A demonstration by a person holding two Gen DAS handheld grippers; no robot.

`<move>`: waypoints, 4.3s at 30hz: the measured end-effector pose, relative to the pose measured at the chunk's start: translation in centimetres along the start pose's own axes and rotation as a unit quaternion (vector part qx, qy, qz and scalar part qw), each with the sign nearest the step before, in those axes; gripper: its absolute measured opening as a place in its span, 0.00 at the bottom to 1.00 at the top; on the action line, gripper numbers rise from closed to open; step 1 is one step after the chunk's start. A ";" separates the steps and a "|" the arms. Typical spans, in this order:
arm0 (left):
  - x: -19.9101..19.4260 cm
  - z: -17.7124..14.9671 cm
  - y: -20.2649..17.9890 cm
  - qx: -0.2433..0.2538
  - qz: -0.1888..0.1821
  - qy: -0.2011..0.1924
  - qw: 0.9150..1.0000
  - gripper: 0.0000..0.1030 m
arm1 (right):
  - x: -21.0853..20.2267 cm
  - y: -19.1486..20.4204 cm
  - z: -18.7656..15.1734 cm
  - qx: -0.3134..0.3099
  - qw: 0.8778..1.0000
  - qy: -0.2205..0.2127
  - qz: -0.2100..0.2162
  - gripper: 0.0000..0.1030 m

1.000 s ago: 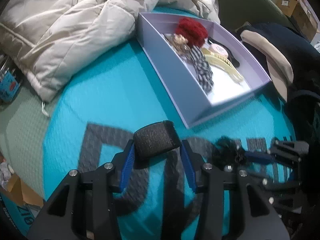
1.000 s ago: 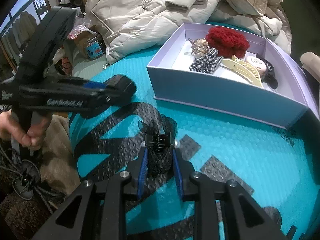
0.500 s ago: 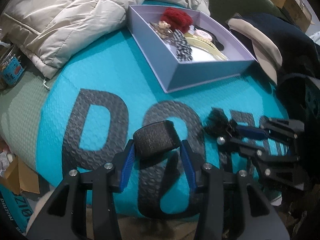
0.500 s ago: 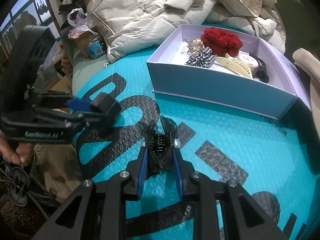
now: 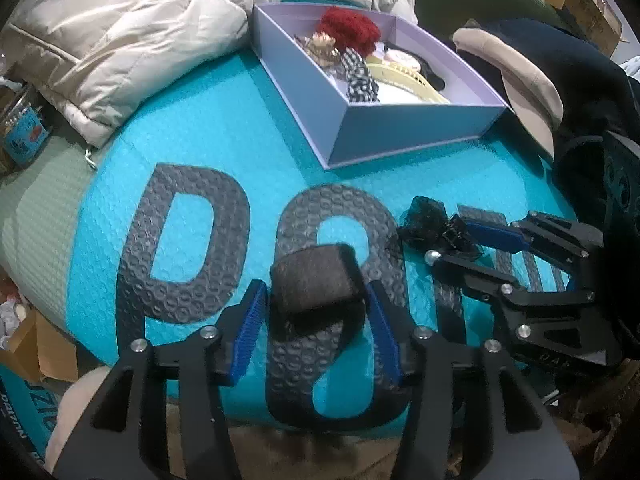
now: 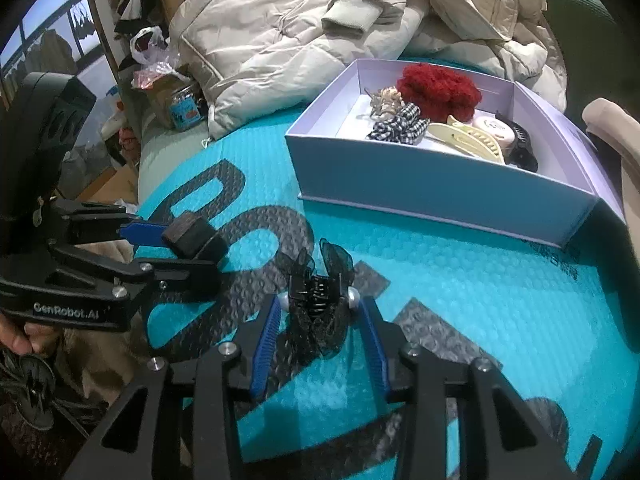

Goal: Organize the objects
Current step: 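Lift and carry the hair tie band and claw clip with both tools into the box, then release the hair tie band from the left tool while the right tool releases the claw clip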

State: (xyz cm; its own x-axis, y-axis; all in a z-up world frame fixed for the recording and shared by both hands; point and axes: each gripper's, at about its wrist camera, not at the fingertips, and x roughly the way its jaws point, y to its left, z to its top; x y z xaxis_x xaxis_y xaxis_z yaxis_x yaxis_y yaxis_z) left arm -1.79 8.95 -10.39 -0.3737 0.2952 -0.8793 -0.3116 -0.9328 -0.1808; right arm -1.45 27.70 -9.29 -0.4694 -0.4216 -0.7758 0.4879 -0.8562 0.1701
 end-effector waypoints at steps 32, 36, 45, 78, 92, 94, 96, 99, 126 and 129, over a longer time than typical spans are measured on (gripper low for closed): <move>-1.3 2.0 -1.4 -0.012 0.008 -0.019 1.000 0.42 | -4.2 0.0 1.4 -0.018 0.998 -0.065 -0.003 0.21; -1.7 2.6 -2.2 -0.007 0.007 -0.023 1.000 0.42 | -5.4 -0.4 1.7 -0.016 0.997 -0.076 -0.010 0.21; -3.1 5.3 -4.2 0.009 0.006 -0.046 0.999 0.42 | -7.0 -1.7 3.3 -0.016 0.996 -0.088 -0.025 0.21; 2.2 18.3 -4.6 0.037 0.021 -0.048 0.998 0.43 | -2.8 -8.8 11.5 -0.012 0.994 -0.093 -0.059 0.21; 6.2 22.2 -3.3 0.042 0.035 -0.042 0.998 0.43 | 0.9 -11.2 14.1 -0.009 0.993 -0.090 -0.075 0.21; 6.8 22.7 -3.2 0.045 0.037 -0.042 0.997 0.43 | 1.3 -11.7 14.3 -0.006 0.993 -0.088 -0.078 0.21; 7.4 23.3 -3.0 0.043 0.037 -0.042 0.997 0.43 | 1.7 -12.1 14.5 -0.003 0.993 -0.086 -0.082 0.21; 8.1 23.8 -2.9 0.044 0.036 -0.045 0.997 0.43 | 2.3 -12.5 14.6 0.002 0.993 -0.082 -0.087 0.21; 12.3 26.3 -3.6 0.067 0.043 -0.028 0.996 0.43 | 5.6 -14.2 14.7 0.025 0.994 -0.035 -0.102 0.23; 12.3 26.3 -3.5 0.063 0.039 -0.029 0.997 0.43 | 5.6 -14.0 14.7 0.023 0.994 -0.031 -0.106 0.23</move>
State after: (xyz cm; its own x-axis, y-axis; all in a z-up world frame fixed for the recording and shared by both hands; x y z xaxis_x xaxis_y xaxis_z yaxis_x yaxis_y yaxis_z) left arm -28.27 21.23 -8.99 -0.4507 0.2369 -0.8607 -0.3843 -0.9217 -0.0525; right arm -21.70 32.97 -7.07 -0.6040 -0.2467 -0.7578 0.3402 -0.9397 0.0348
